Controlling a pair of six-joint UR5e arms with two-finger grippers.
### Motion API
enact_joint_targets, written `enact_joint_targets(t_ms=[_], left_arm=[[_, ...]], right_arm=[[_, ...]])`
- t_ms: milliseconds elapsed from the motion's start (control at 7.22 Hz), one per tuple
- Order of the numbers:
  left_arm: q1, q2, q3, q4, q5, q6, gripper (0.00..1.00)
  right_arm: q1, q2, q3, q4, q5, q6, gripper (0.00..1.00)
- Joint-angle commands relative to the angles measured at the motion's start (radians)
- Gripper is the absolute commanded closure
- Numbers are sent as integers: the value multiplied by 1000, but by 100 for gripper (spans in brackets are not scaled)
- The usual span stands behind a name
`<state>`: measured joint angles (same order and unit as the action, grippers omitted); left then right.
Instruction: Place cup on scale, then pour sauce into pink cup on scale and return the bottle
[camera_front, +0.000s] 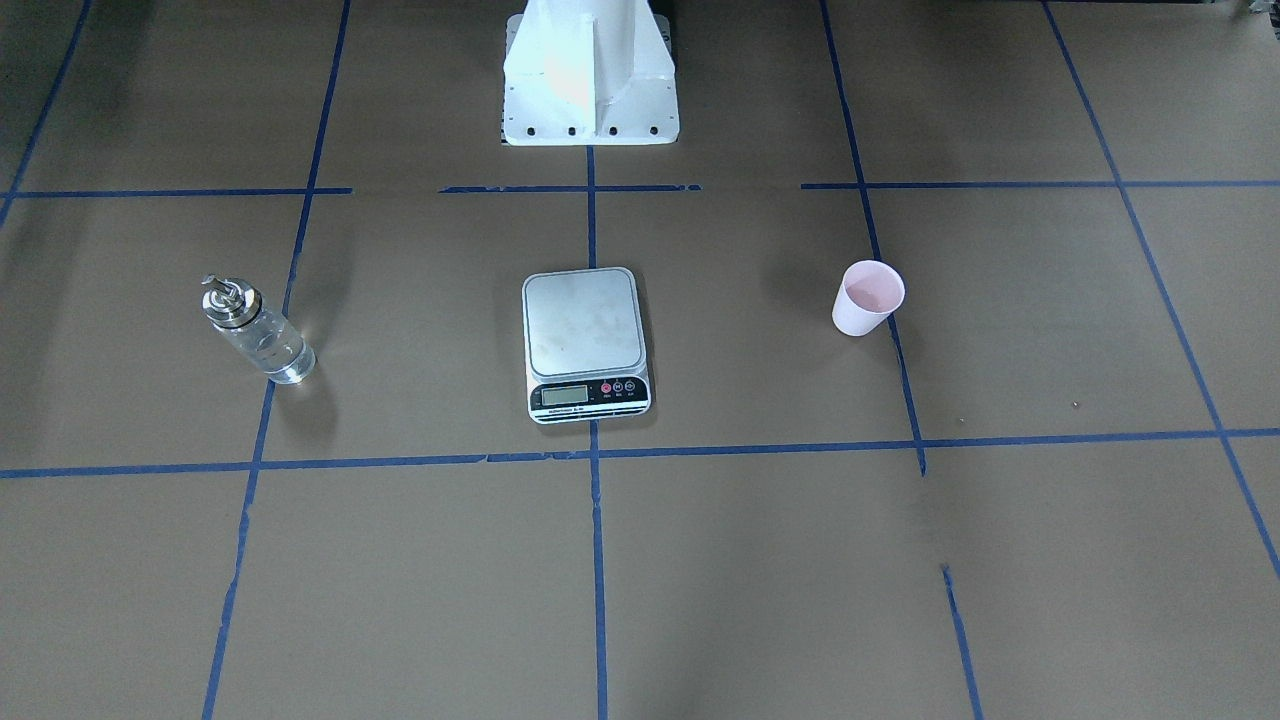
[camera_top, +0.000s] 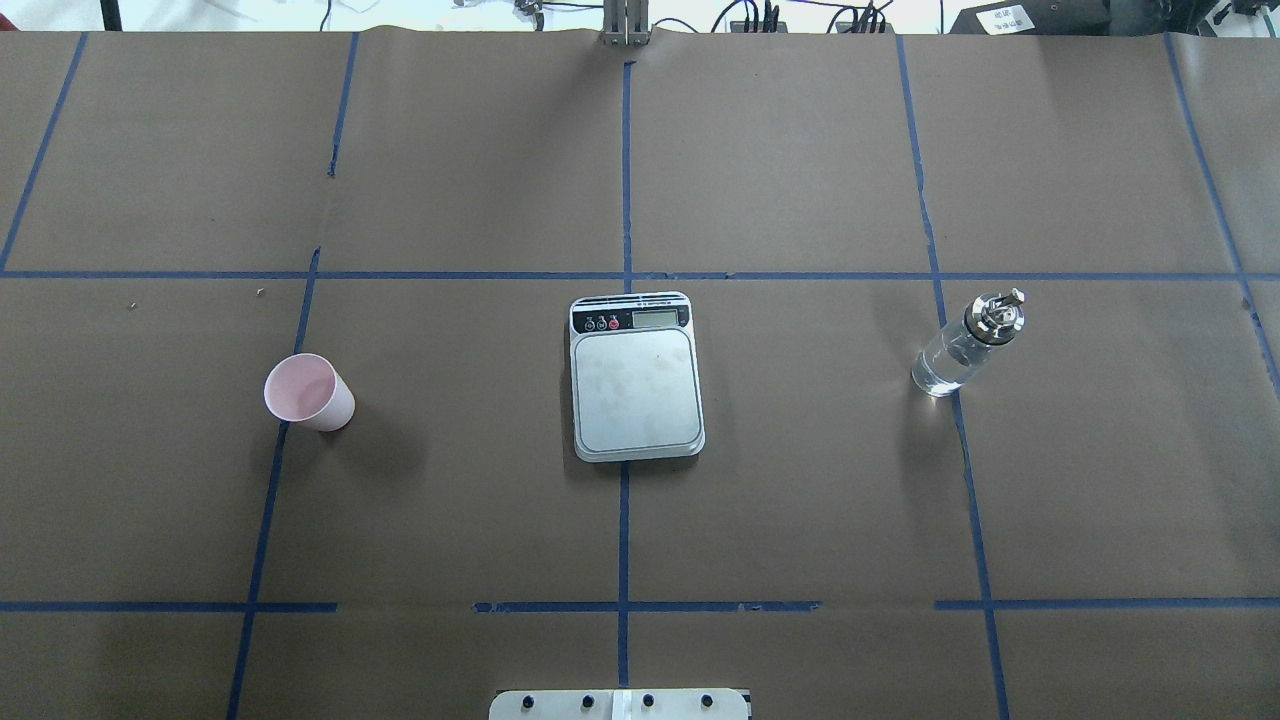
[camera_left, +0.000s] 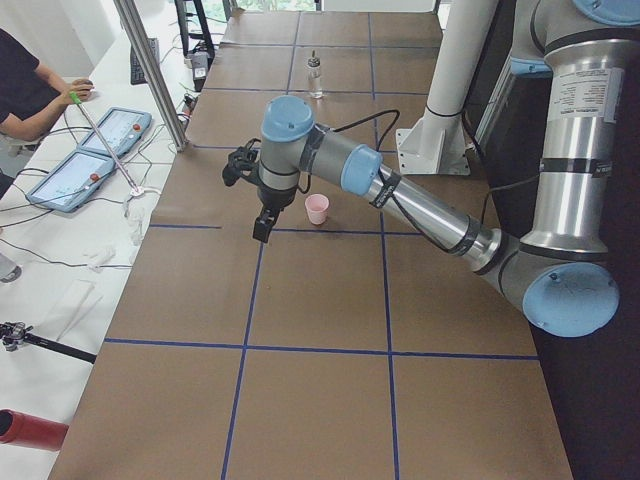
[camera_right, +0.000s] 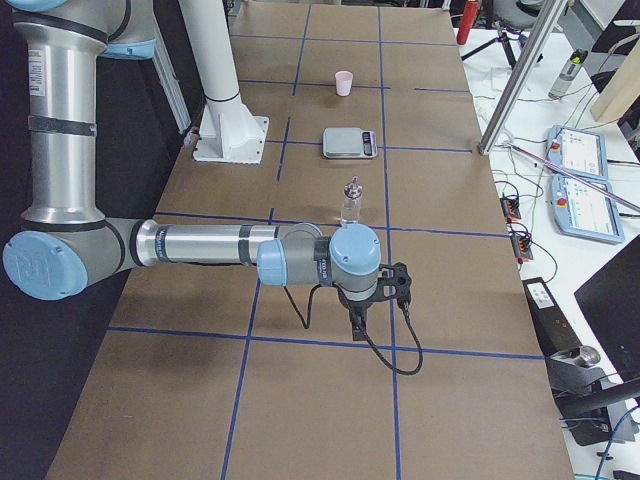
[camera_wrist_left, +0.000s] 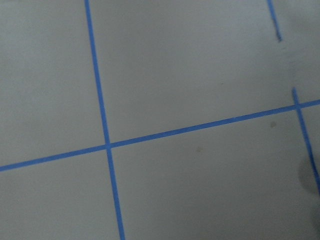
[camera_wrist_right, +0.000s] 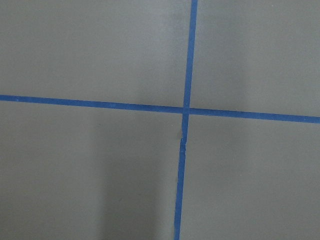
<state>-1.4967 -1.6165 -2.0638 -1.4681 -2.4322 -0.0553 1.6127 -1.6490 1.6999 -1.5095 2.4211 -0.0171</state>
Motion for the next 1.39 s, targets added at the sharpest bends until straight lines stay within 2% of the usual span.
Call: enact_joint_targets(t_ms=[0, 139, 277, 416, 693, 831, 970, 1247], left_arm=[[108, -43, 28, -50, -113, -131, 0], [165, -51, 31, -73, -116, -176, 0], [215, -83, 31, -86, -108, -463, 0], [321, -103, 16, -130, 16, -601, 0], [462, -102, 13, -161, 158, -809, 0], [549, -97, 16, -248, 255, -963, 0], [631, -95, 16, -264, 344, -1063, 0], [709, -94, 45, -281, 405, -1179, 0]], right_arm=[[-1, 0, 4, 0, 10, -3, 0], [-17, 5, 3, 2, 0, -4, 0], [-17, 44, -2, 0, -2, 0, 0], [-28, 46, -17, 0, -2, 2, 0], [-43, 29, -20, 31, 3, 16, 0], [-43, 29, -19, 52, -5, 19, 0], [-43, 32, -19, 54, -2, 20, 0], [-43, 32, -14, 52, 7, 23, 0]])
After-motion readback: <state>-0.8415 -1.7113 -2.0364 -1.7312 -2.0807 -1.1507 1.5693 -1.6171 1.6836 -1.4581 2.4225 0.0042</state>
